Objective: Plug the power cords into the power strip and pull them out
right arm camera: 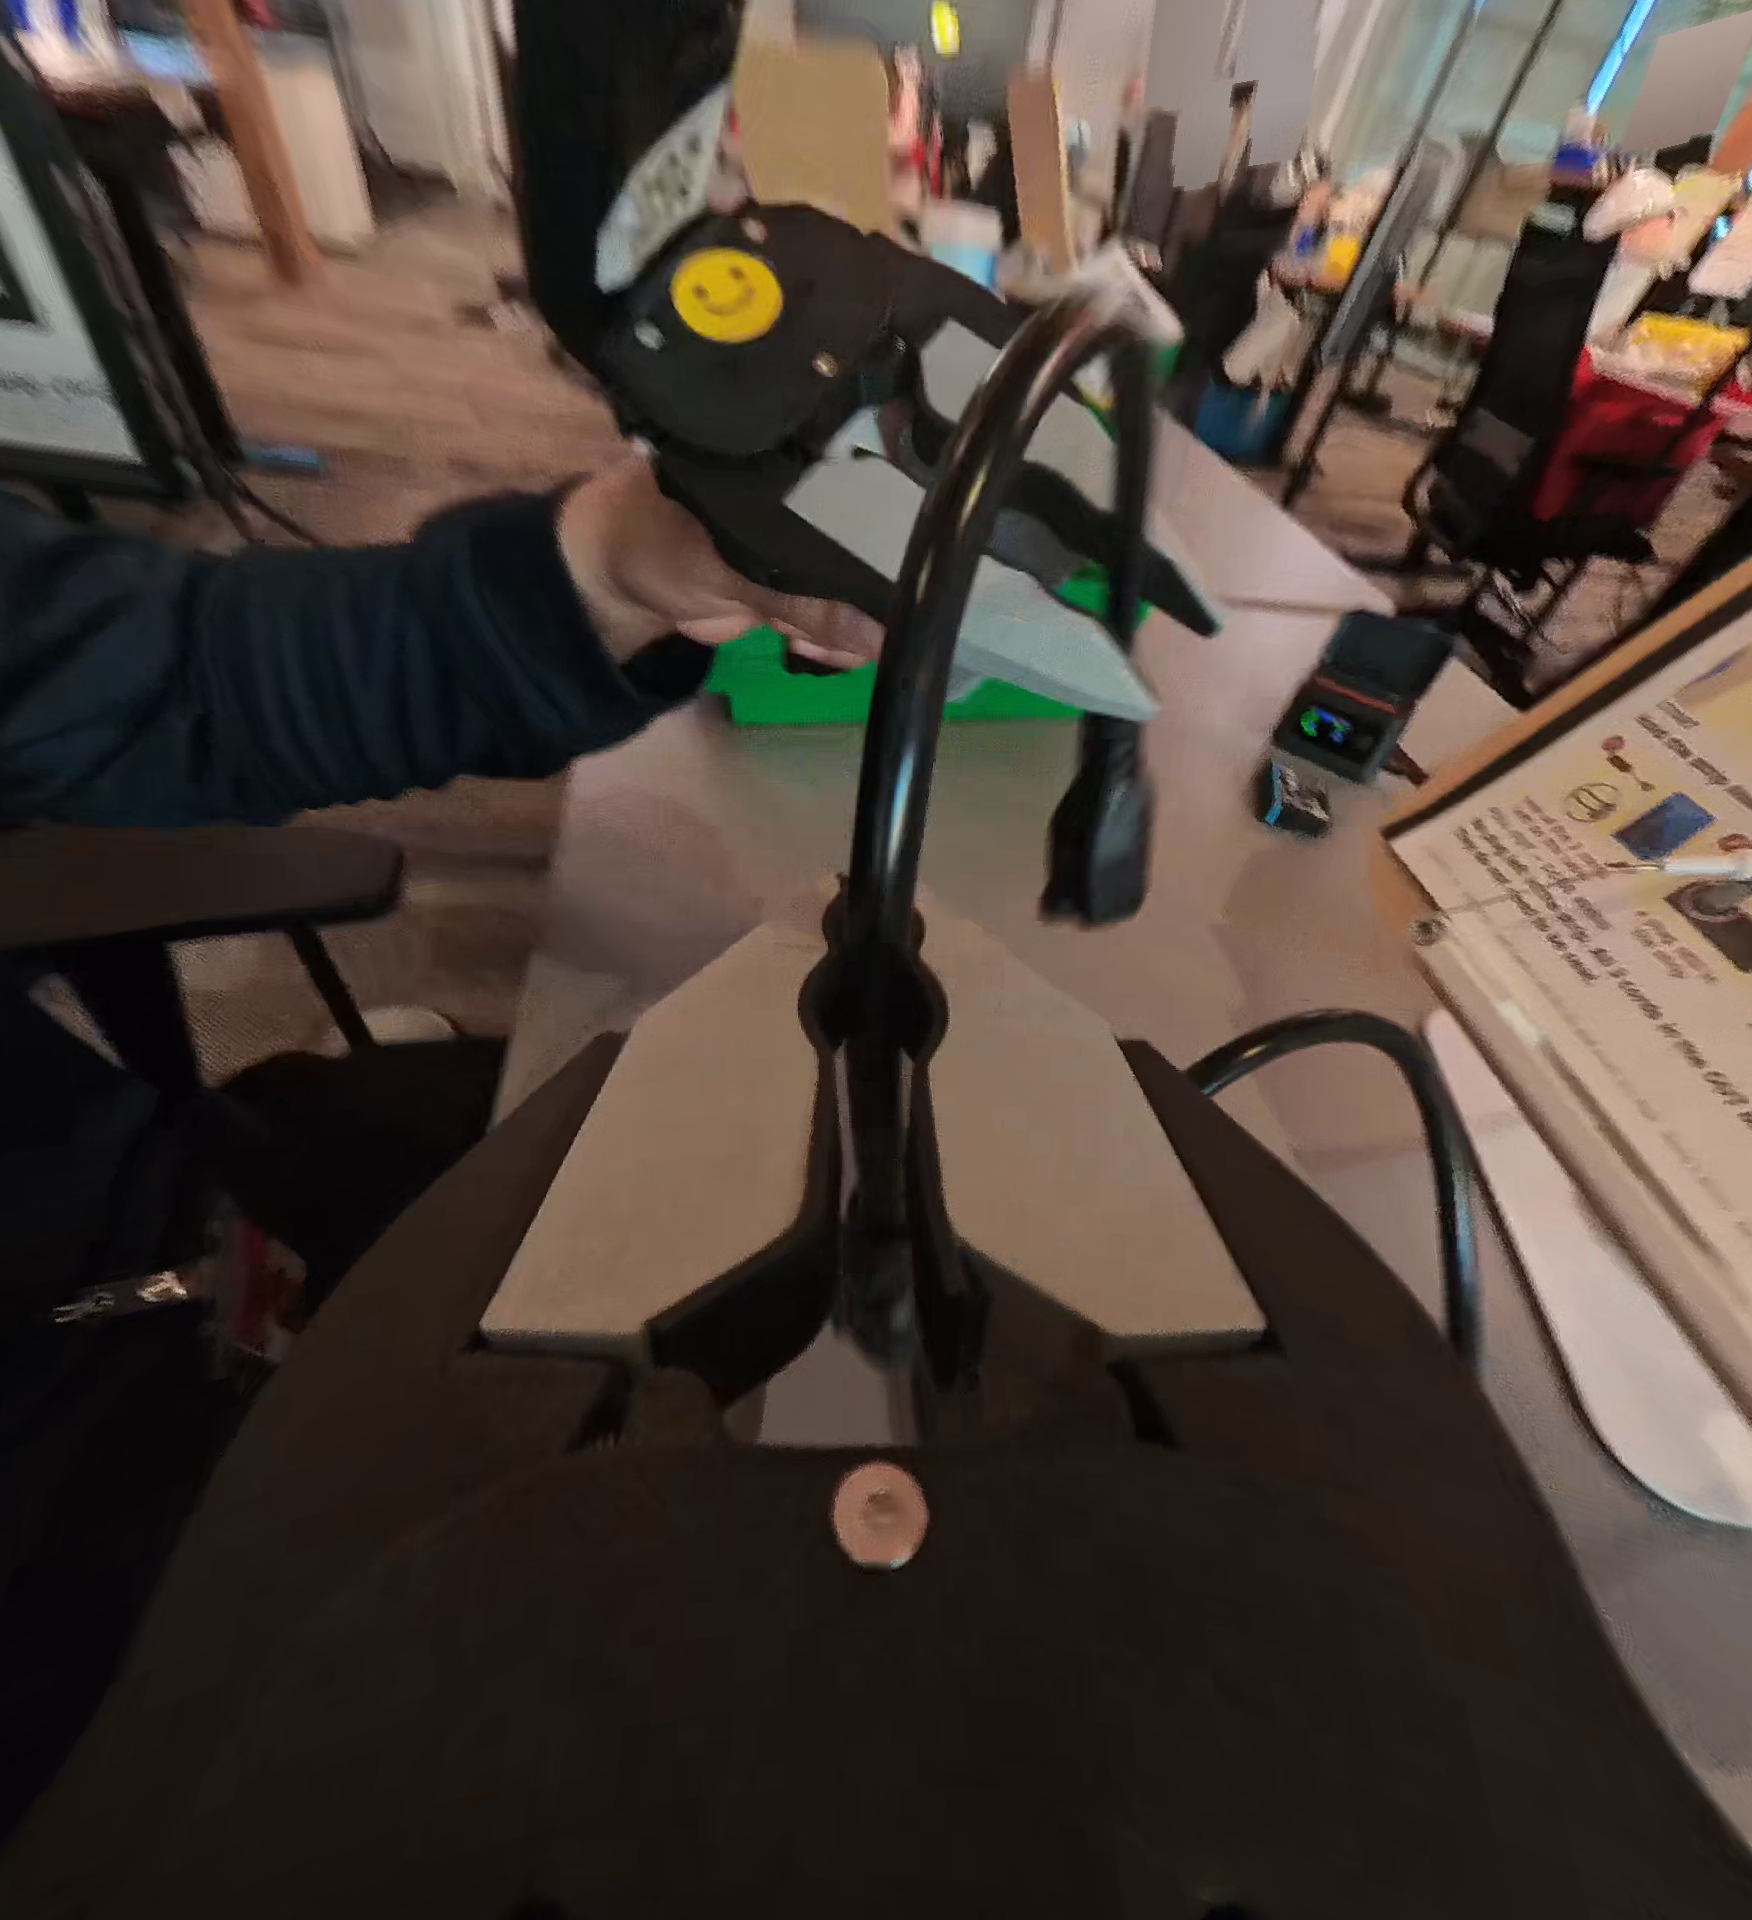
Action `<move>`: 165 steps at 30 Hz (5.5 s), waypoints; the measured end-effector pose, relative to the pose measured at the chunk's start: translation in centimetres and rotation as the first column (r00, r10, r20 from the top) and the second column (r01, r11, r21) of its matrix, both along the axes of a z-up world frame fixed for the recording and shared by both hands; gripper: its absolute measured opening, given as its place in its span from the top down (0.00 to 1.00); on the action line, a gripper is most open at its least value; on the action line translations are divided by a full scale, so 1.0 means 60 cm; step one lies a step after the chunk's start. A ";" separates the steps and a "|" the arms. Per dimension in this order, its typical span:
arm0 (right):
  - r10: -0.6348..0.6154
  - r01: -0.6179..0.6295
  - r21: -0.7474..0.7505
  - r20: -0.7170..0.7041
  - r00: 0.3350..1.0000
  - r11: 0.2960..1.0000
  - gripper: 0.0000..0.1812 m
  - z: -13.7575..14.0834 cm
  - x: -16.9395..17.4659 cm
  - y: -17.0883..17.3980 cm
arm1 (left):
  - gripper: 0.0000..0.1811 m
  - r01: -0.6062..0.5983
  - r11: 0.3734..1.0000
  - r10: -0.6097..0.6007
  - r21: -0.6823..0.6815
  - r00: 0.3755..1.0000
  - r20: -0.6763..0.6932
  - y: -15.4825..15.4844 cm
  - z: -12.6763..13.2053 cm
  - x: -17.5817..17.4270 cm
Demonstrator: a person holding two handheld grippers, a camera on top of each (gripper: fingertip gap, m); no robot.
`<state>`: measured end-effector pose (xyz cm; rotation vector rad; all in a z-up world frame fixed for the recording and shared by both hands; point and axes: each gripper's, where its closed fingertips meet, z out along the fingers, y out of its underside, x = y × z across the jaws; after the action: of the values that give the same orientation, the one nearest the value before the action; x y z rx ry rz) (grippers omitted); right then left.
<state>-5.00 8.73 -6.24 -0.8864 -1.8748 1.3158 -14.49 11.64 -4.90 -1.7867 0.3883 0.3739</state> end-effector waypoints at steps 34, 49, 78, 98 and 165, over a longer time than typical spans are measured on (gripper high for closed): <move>-0.374 0.298 -0.451 -0.089 0.923 0.841 0.99 -0.008 -0.124 0.026 | 0.88 0.458 0.869 -0.342 -0.187 0.830 0.441 0.002 -0.186 0.143; -0.268 0.217 0.281 0.158 0.950 0.935 0.89 -0.109 -0.096 0.074 | 0.89 0.237 0.966 -0.246 -0.103 0.965 -0.088 0.061 -0.186 0.082; -0.179 0.036 0.350 0.388 0.904 0.936 0.97 -0.141 -0.081 0.055 | 0.81 0.373 0.927 -0.352 -0.036 0.899 0.260 0.025 -0.163 0.058; -0.146 -0.027 0.344 0.467 0.872 0.939 0.97 -0.165 -0.041 0.061 | 1.00 0.488 0.871 -0.470 0.058 0.792 0.389 0.049 -0.057 0.098; -0.080 0.113 -0.299 0.121 0.989 0.948 0.96 -0.148 -0.011 0.093 | 0.84 0.426 0.886 -0.326 -0.182 0.852 0.409 0.098 -0.211 0.199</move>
<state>-5.64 14.33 -15.13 -1.2132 -1.7078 1.5493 -2.54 17.51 -17.59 -1.9362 0.5289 -0.3113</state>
